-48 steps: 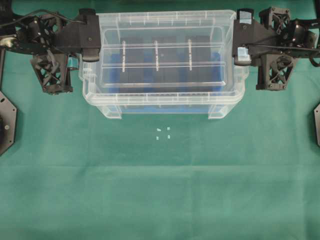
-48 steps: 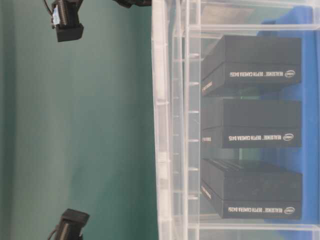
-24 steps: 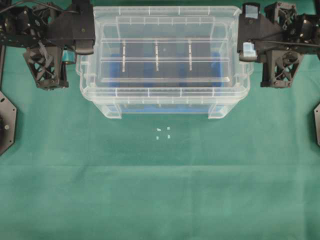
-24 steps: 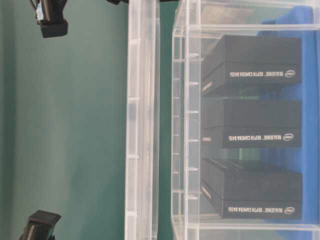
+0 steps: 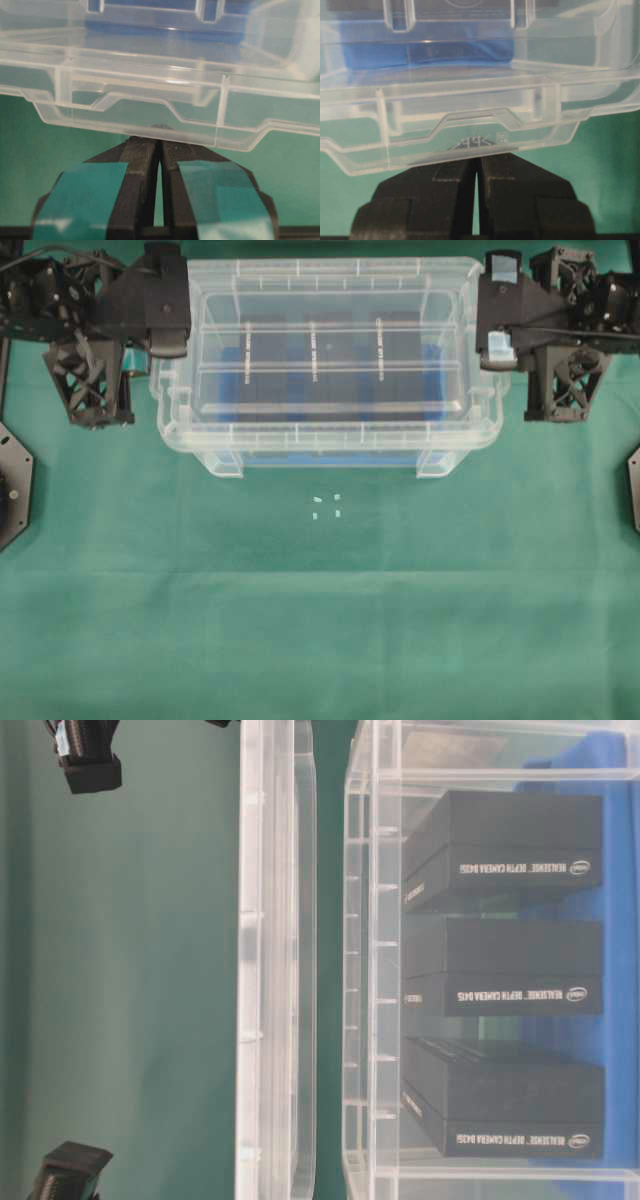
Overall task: Clamp the lid of the box with both arms, then lift and open it.
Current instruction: 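Pull the held lid toward the front, off the box, with both grippers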
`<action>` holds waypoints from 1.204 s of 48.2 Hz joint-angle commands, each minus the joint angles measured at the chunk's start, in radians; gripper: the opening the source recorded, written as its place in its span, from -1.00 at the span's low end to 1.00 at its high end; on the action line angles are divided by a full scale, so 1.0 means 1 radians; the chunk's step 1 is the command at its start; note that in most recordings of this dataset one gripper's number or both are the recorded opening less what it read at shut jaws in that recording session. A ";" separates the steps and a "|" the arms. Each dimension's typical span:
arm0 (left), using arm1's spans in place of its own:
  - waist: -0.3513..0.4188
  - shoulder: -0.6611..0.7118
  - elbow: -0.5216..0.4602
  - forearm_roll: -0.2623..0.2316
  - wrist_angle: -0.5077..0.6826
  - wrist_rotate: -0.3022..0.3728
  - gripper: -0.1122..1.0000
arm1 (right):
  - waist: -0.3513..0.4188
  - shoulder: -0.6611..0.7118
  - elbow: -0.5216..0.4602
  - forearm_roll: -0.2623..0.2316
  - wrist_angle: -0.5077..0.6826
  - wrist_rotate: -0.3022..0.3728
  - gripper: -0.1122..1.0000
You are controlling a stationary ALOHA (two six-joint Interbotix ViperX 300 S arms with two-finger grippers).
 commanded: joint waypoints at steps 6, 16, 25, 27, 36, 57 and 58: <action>-0.078 -0.032 -0.043 0.000 0.006 -0.057 -0.77 | 0.084 -0.014 -0.064 0.002 0.014 0.054 -0.79; -0.176 -0.040 -0.040 0.003 0.023 -0.124 -0.77 | 0.184 -0.017 -0.077 -0.009 0.032 0.132 -0.79; -0.270 -0.032 -0.041 0.021 0.023 -0.209 -0.77 | 0.279 -0.017 -0.083 -0.057 0.044 0.224 -0.79; -0.288 -0.031 -0.041 0.025 0.023 -0.229 -0.77 | 0.301 -0.015 -0.084 -0.067 0.049 0.245 -0.79; -0.365 -0.021 -0.046 0.038 0.023 -0.301 -0.77 | 0.388 -0.008 -0.089 -0.120 0.075 0.348 -0.79; -0.558 0.026 -0.077 0.207 0.083 -0.572 -0.77 | 0.591 0.066 -0.140 -0.219 0.153 0.555 -0.79; -0.568 0.029 -0.078 0.210 0.086 -0.583 -0.77 | 0.598 0.069 -0.143 -0.222 0.156 0.563 -0.79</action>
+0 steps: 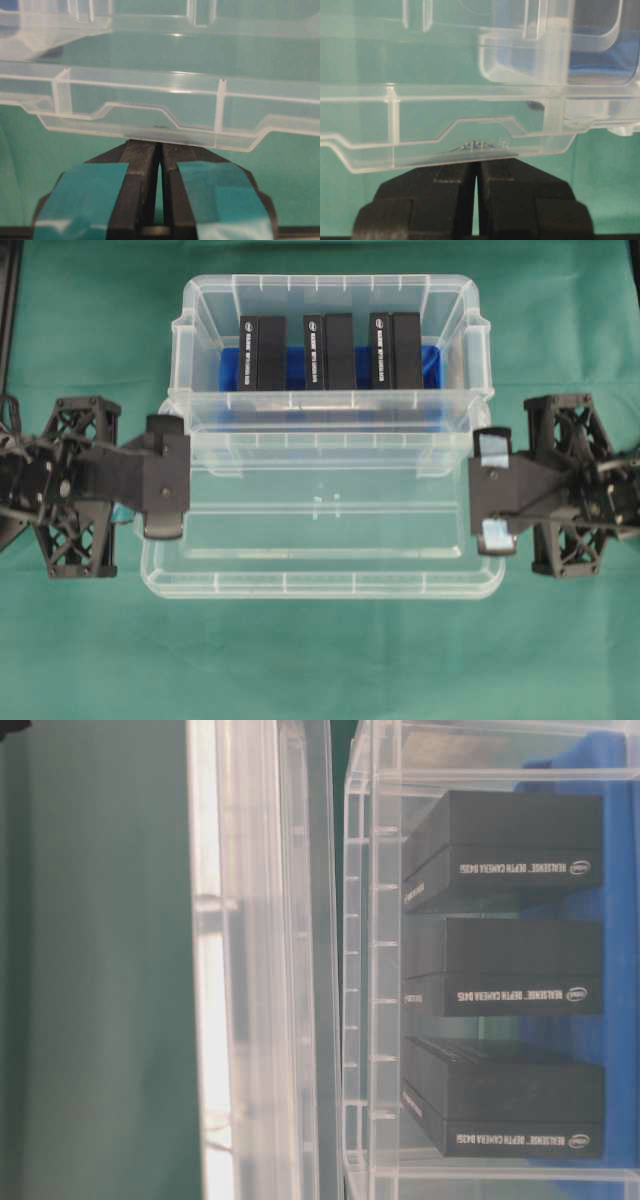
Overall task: Clamp the lid of the box with both arms, then lift and open it.
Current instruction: 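Pull the held lid toward the front, off the box, with both grippers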
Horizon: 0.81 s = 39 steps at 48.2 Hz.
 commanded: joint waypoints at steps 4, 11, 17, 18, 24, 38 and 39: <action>-0.052 0.014 -0.081 0.048 -0.011 -0.067 -0.77 | 0.064 0.032 -0.086 -0.041 0.000 0.055 -0.79; -0.092 0.029 -0.095 0.048 -0.009 -0.109 -0.77 | 0.123 0.067 -0.114 -0.066 0.028 0.112 -0.79; -0.123 0.043 -0.104 0.048 -0.009 -0.124 -0.77 | 0.166 0.100 -0.144 -0.077 0.055 0.158 -0.79; -0.129 0.044 -0.107 0.048 -0.009 -0.126 -0.77 | 0.172 0.104 -0.149 -0.077 0.060 0.164 -0.79; -0.149 0.061 -0.117 0.048 -0.009 -0.140 -0.77 | 0.207 0.133 -0.178 -0.080 0.083 0.195 -0.79; -0.206 0.087 -0.126 0.054 -0.009 -0.206 -0.77 | 0.256 0.192 -0.224 -0.086 0.101 0.247 -0.79; -0.207 0.089 -0.126 0.054 -0.009 -0.209 -0.77 | 0.258 0.193 -0.225 -0.086 0.103 0.250 -0.79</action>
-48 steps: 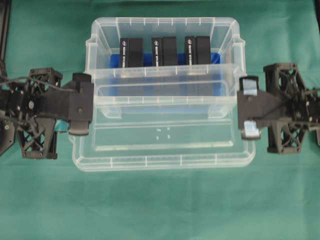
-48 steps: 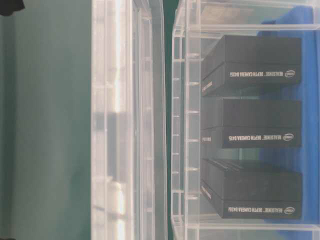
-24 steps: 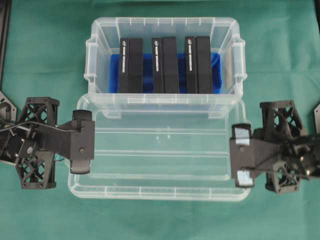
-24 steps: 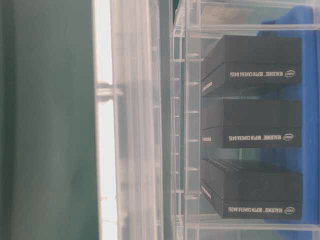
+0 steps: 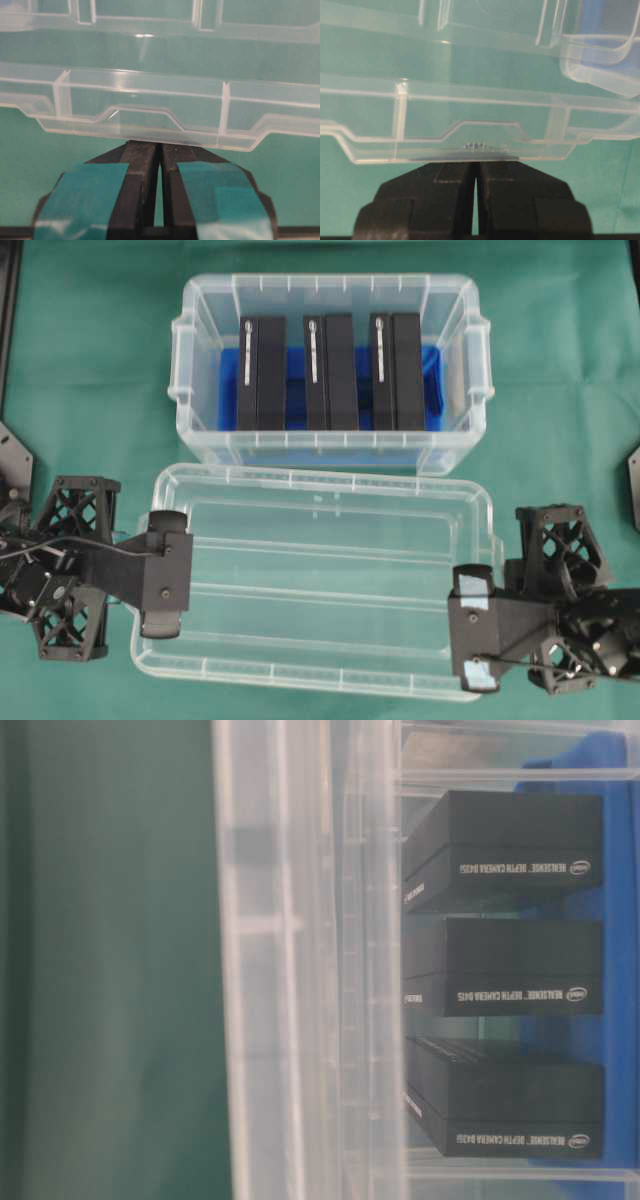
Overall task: Clamp the lid of the box with both arms, then lift and open it.
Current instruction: 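Pull the held lid toward the front, off the box, with both grippers, then lower the lid onto the table in front and release both grippers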
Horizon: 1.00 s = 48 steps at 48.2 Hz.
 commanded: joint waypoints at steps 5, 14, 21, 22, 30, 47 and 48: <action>0.002 0.009 -0.078 0.041 -0.021 -0.054 -0.77 | -0.003 0.015 -0.080 -0.044 -0.020 0.015 -0.79; -0.020 0.018 -0.078 0.041 -0.021 -0.091 -0.77 | 0.006 0.029 -0.086 -0.044 -0.020 0.028 -0.79; -0.025 0.025 -0.080 0.041 -0.026 -0.097 -0.77 | 0.006 0.037 -0.087 -0.044 -0.023 0.028 -0.79; -0.025 0.026 -0.080 0.041 -0.028 -0.097 -0.77 | 0.006 0.037 -0.086 -0.044 -0.023 0.029 -0.79; -0.025 0.054 -0.077 0.041 -0.049 -0.097 -0.77 | 0.006 0.061 -0.071 -0.044 -0.046 0.031 -0.79; -0.025 0.127 -0.018 0.041 -0.156 -0.158 -0.77 | 0.003 0.109 0.011 -0.043 -0.204 0.089 -0.79; -0.025 0.130 -0.011 0.043 -0.167 -0.166 -0.77 | 0.003 0.109 0.018 -0.043 -0.209 0.097 -0.79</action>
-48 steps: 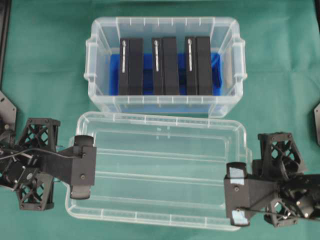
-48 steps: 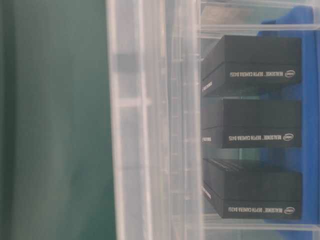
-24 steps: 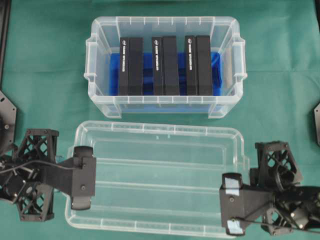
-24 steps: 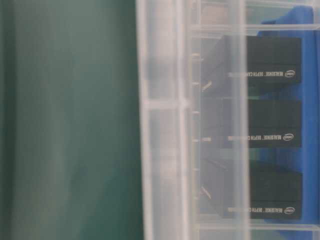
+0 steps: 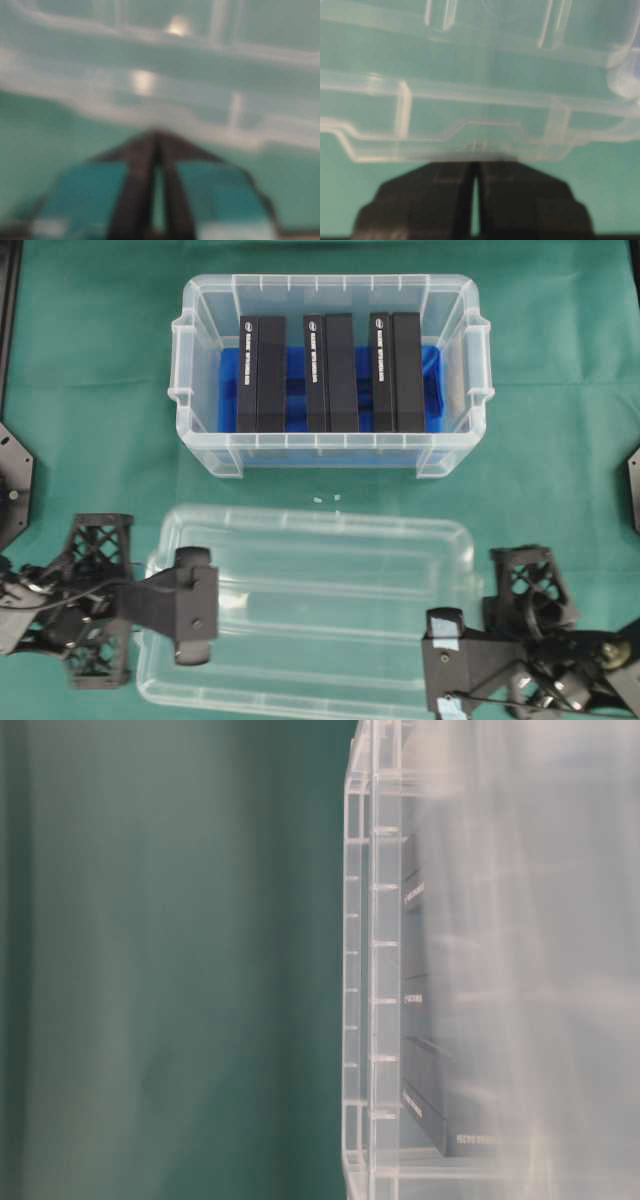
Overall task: Clamp the lid of the box with both arms, then lift and open it.
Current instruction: 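Lower the lid onto the table in front and release both grippers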
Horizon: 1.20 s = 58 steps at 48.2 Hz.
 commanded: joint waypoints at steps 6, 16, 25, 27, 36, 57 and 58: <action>0.018 0.014 0.043 0.029 -0.146 -0.063 -0.78 | -0.032 -0.006 0.058 -0.032 -0.124 0.067 -0.79; 0.025 0.052 0.087 0.029 -0.227 -0.091 -0.78 | -0.040 -0.003 0.127 -0.034 -0.219 0.095 -0.79; 0.041 0.057 0.098 0.028 -0.244 -0.092 -0.78 | -0.061 -0.003 0.146 -0.032 -0.225 0.095 -0.79; 0.044 0.057 0.100 0.029 -0.244 -0.092 -0.78 | -0.064 -0.002 0.147 -0.032 -0.225 0.095 -0.79; 0.044 0.054 0.103 0.028 -0.244 -0.092 -0.78 | -0.067 -0.003 0.150 -0.032 -0.230 0.095 -0.79; 0.044 0.034 0.083 0.029 -0.216 -0.083 -0.78 | -0.067 -0.023 0.120 -0.032 -0.215 0.087 -0.79; 0.044 0.031 0.081 0.028 -0.210 -0.083 -0.78 | -0.067 -0.026 0.117 -0.032 -0.212 0.087 -0.79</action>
